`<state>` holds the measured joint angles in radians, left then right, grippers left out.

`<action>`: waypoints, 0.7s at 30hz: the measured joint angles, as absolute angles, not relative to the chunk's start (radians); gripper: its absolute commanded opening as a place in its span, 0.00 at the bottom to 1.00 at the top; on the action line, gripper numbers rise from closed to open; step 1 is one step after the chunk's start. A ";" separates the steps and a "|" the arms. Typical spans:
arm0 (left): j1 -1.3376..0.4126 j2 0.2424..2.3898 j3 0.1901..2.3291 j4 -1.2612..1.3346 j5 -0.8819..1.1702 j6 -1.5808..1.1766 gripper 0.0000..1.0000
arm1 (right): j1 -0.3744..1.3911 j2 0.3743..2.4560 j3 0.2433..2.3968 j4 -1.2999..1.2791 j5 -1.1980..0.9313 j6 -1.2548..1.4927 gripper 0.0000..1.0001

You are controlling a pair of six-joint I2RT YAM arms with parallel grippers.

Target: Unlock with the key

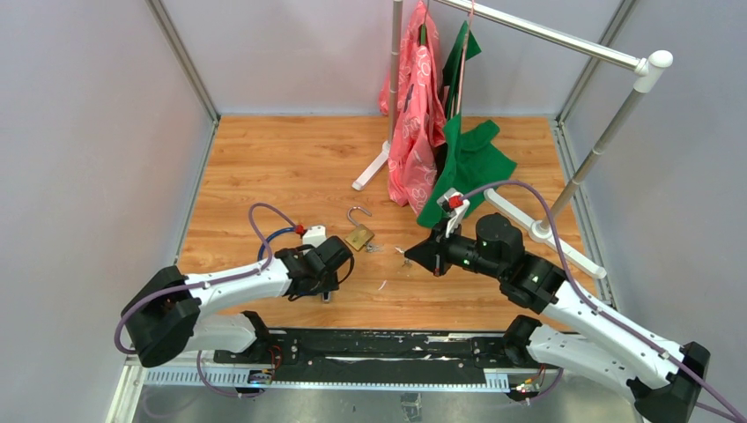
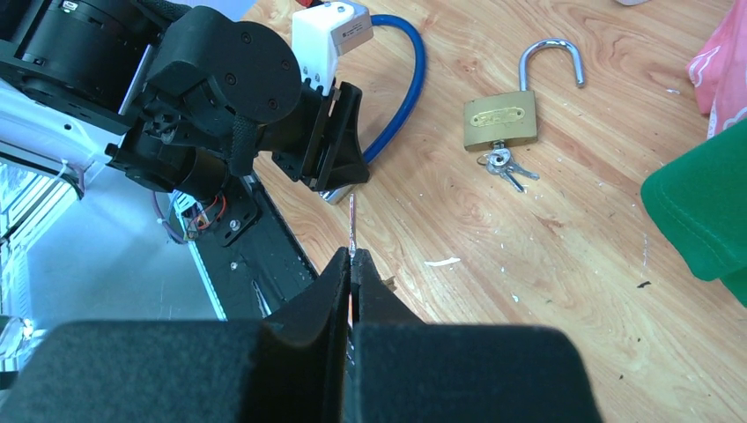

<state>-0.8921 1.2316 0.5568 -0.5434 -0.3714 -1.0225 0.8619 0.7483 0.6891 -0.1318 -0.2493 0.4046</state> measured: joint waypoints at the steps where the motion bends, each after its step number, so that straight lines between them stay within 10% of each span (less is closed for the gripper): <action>1: -0.892 1.232 0.557 -0.545 -0.373 -1.026 0.42 | 0.862 0.744 0.689 -0.133 -0.247 0.405 0.00; 12: -0.892 1.244 0.560 -0.526 -0.386 -1.053 0.03 | 0.862 0.730 0.689 -0.142 -0.233 0.405 0.00; 21: -0.892 1.287 0.634 -0.576 -0.409 -1.056 0.00 | 0.862 0.731 0.689 -0.143 -0.224 0.411 0.00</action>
